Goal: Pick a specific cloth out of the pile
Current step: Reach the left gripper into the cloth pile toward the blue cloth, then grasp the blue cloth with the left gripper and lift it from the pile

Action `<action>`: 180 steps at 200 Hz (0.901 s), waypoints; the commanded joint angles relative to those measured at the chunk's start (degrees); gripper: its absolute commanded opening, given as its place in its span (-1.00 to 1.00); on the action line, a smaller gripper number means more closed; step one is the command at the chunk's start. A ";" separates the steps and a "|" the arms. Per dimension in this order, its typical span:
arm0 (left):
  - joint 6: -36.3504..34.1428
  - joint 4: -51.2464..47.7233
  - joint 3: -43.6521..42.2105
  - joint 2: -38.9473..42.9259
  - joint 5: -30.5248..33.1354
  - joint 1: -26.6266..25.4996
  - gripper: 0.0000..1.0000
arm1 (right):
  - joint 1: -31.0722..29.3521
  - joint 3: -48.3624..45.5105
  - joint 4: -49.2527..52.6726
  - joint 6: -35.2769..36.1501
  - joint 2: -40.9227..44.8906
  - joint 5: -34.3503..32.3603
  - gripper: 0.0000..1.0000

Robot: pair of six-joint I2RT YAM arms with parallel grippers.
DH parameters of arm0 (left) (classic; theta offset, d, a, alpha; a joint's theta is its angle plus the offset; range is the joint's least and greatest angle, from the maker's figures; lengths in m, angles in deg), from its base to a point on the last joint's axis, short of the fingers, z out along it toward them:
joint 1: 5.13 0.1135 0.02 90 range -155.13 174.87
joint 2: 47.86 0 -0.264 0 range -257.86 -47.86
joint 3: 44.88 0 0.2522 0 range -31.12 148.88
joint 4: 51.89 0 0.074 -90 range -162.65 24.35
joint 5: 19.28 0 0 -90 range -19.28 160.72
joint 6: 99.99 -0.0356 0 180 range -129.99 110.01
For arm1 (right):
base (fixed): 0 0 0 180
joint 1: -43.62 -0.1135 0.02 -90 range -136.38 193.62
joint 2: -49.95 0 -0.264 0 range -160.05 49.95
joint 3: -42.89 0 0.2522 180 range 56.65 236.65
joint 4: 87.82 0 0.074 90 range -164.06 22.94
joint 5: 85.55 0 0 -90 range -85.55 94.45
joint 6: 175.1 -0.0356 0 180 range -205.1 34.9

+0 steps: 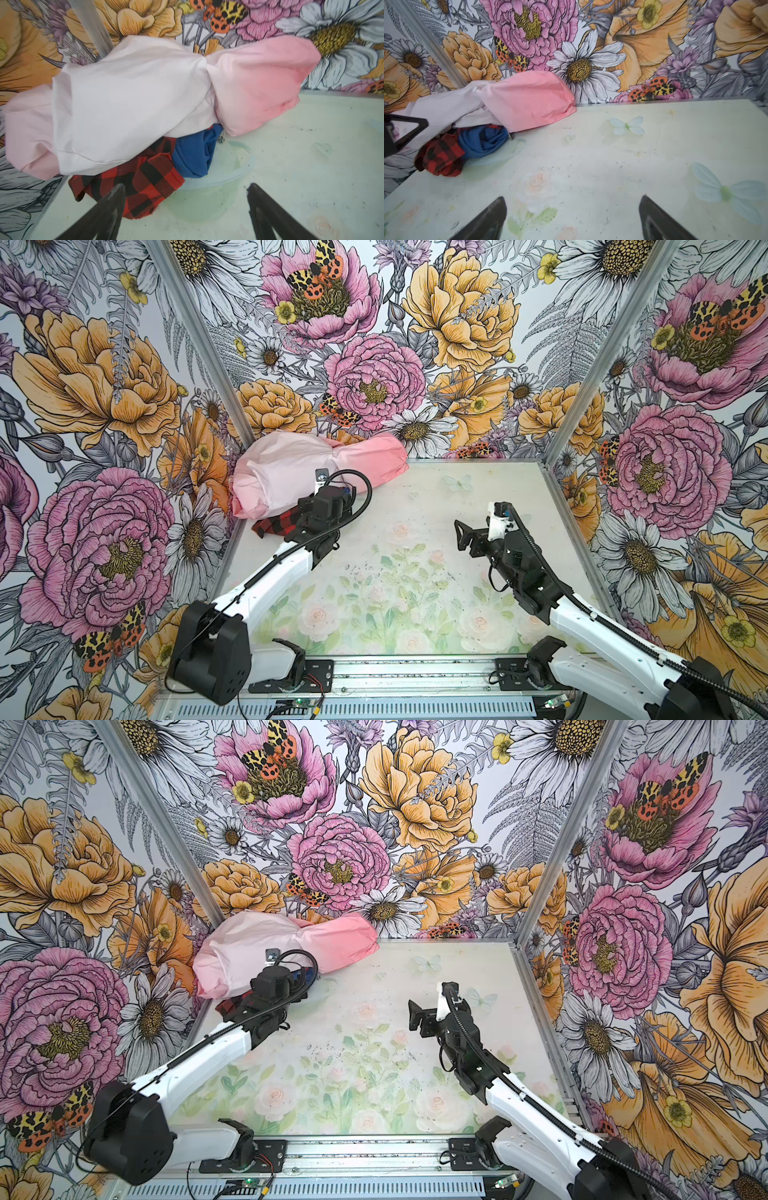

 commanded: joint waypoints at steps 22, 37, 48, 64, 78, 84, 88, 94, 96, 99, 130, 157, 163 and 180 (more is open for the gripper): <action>0.19 -20.12 14.21 -14.80 -4.75 1.85 0.64 | -10.64 -1.41 -4.17 -5.49 -3.45 -2.68 0.99; -0.39 -21.67 18.27 -18.99 -1.52 1.83 0.56 | -12.75 -1.37 -5.23 -6.07 -5.40 -2.51 0.99; -0.65 -22.02 20.36 -21.37 0.55 1.78 0.52 | -14.51 -1.15 -6.48 -6.07 -6.58 -1.66 0.99; -0.78 -21.94 22.53 -24.16 0.60 2.24 0.43 | -17.14 -0.91 -8.84 -5.47 -8.02 -2.57 0.99; -1.17 -22.02 24.24 -26.76 0.45 2.27 0.34 | -19.38 0.26 -9.60 -5.07 -9.93 -4.89 0.99; -1.24 -21.94 24.83 -28.47 0.69 2.22 0.31 | -20.22 1.03 -9.36 -4.84 -10.78 -5.87 0.99; -1.28 -21.94 25.22 -29.07 0.79 2.18 0.30 | -20.76 1.63 -9.12 -4.61 -11.34 -6.25 0.99; -1.56 -21.99 25.91 -29.94 0.92 2.18 0.28 | -21.48 2.33 -9.04 -4.19 -12.17 -6.78 0.99; -1.62 -22.07 26.06 -30.24 1.00 2.14 0.27 | -21.66 2.55 -9.12 -4.02 -12.45 -6.84 0.99; -1.66 -22.07 26.39 -30.59 1.33 2.10 0.26 | -22.04 2.92 -9.14 -3.82 -12.71 -7.08 0.99; -1.55 -22.08 28.47 -34.30 6.06 1.57 0.18 | -23.15 4.37 -10.27 -3.66 -15.42 -6.95 0.99; -0.80 -22.00 28.70 -35.45 11.90 0.97 0.09 | -23.50 3.95 -10.29 -3.84 -15.01 -7.24 0.99; -0.92 -21.92 28.76 -35.62 13.27 0.71 0.08 | -23.61 3.69 -10.25 -3.77 -14.62 -7.44 0.99; -1.44 -21.93 29.12 -36.65 14.79 0.68 0.09 | -23.61 3.01 -10.03 -3.37 -13.38 -8.11 0.99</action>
